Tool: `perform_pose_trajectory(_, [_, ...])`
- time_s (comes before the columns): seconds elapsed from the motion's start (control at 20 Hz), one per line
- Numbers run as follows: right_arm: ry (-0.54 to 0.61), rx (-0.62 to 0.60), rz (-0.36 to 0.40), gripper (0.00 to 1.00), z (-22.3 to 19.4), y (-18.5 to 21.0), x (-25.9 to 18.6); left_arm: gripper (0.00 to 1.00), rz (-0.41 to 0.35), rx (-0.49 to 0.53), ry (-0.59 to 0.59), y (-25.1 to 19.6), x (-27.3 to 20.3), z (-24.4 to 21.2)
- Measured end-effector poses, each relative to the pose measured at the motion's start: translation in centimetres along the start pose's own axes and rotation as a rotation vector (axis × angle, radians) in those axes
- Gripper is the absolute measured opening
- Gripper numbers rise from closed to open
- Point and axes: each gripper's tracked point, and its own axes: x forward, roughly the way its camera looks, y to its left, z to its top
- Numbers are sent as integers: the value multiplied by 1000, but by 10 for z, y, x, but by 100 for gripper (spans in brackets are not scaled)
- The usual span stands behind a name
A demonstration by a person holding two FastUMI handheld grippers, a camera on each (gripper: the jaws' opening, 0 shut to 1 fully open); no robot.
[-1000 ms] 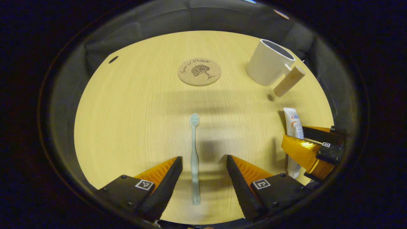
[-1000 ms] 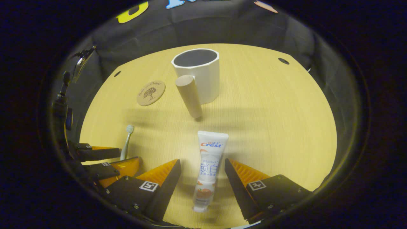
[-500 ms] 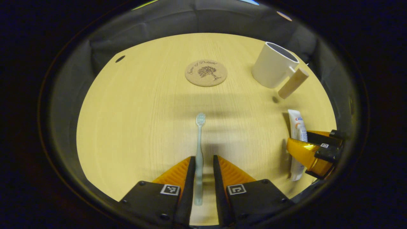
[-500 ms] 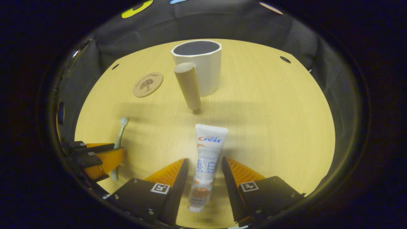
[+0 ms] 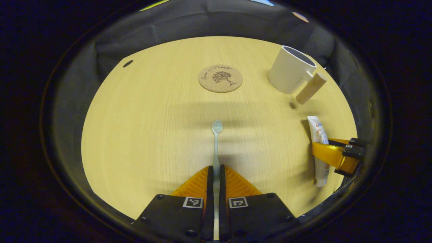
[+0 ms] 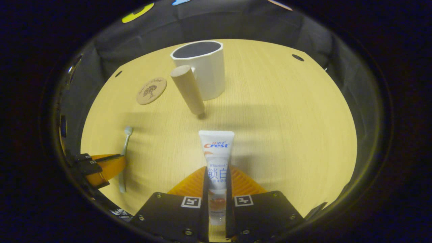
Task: Put the toothbrush and toothpaste on the desktop into the cup, then pick up the cup and place it on the coaster on the desktop.
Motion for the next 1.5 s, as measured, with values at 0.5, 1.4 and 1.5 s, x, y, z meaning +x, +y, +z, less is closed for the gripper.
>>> perform_pose_trajectory(0.5, [-125,50,98,16,19,0,-19,8,-56,-44,-94,1,-16,6])
perform_pose_trajectory(1.4, [-505,11,145,16,105,29,-105,8,-154,-10,-489,-19,-102,94])
perform_pose_trajectory(1.5, [-578,1,161,16,125,35,-113,8,-163,-3,-537,-21,-111,107])
